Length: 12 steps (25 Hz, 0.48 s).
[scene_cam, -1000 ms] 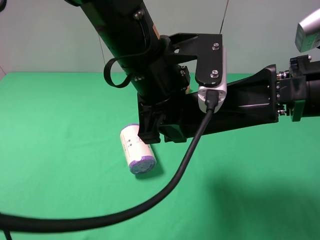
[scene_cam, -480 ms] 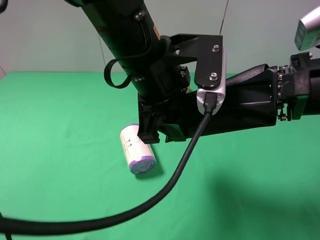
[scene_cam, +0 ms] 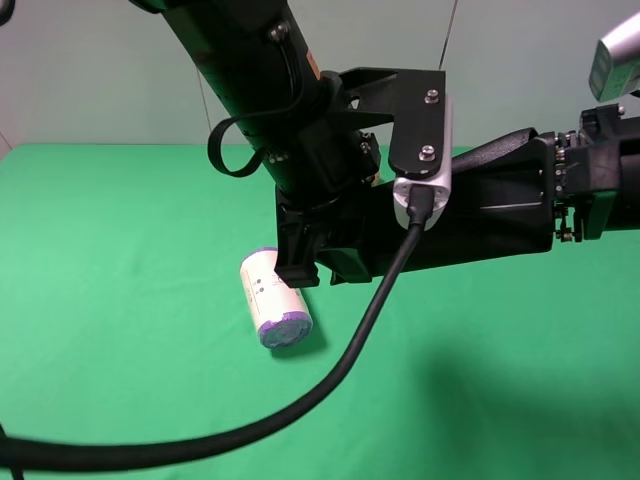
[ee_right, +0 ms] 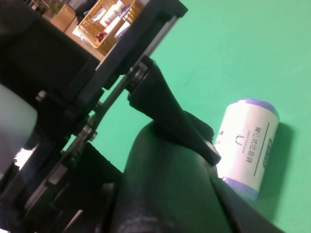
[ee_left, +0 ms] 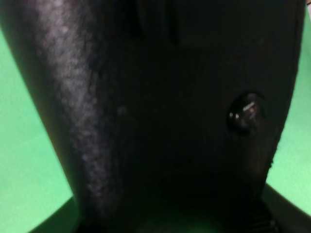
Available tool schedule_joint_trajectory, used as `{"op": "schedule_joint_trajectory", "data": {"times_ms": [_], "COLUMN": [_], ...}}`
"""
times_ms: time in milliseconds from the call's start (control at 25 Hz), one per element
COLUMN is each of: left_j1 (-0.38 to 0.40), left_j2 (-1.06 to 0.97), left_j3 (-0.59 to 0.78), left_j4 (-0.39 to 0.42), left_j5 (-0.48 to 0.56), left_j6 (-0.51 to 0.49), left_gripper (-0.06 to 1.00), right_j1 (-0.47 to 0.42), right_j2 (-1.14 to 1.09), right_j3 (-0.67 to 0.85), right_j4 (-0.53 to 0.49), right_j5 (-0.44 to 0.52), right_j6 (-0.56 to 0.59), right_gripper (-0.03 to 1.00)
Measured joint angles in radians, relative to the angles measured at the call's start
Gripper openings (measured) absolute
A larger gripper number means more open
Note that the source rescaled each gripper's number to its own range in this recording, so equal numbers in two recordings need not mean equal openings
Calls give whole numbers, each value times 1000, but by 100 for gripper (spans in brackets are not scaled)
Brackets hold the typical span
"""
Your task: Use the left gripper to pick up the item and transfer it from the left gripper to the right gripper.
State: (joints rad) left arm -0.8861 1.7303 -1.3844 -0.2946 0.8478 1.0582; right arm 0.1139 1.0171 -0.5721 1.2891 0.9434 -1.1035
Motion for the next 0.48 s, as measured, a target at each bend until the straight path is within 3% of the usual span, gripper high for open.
{"op": "schedule_joint_trajectory", "data": {"times_ms": [80,120,160,240,280,400,480], "left_j1": [0,0,0,0,0,0,0], "left_j2": [-2,-2,-4,-11,-13,-13,-13], "left_j3": [0,0,0,0,0,0,0], "left_j4": [0,-2,-9,-12,-10,2,7], "left_j5": [0,-4,-10,-14,-14,-11,-6], "left_j6": [-5,-23,-49,-93,-107,-121,-125], "left_gripper": [1,10,26,69,79,95,98], "right_j1": [0,0,0,0,0,0,0], "right_j2": [0,0,0,2,2,2,2], "right_j3": [0,0,0,1,1,1,1], "right_j4": [2,0,-15,-27,-27,-27,-27], "right_j5": [1,1,-3,-21,-21,-21,-21], "right_j6": [0,-1,-1,-1,-1,-1,-1], "right_gripper": [10,9,2,3,3,3,3]}}
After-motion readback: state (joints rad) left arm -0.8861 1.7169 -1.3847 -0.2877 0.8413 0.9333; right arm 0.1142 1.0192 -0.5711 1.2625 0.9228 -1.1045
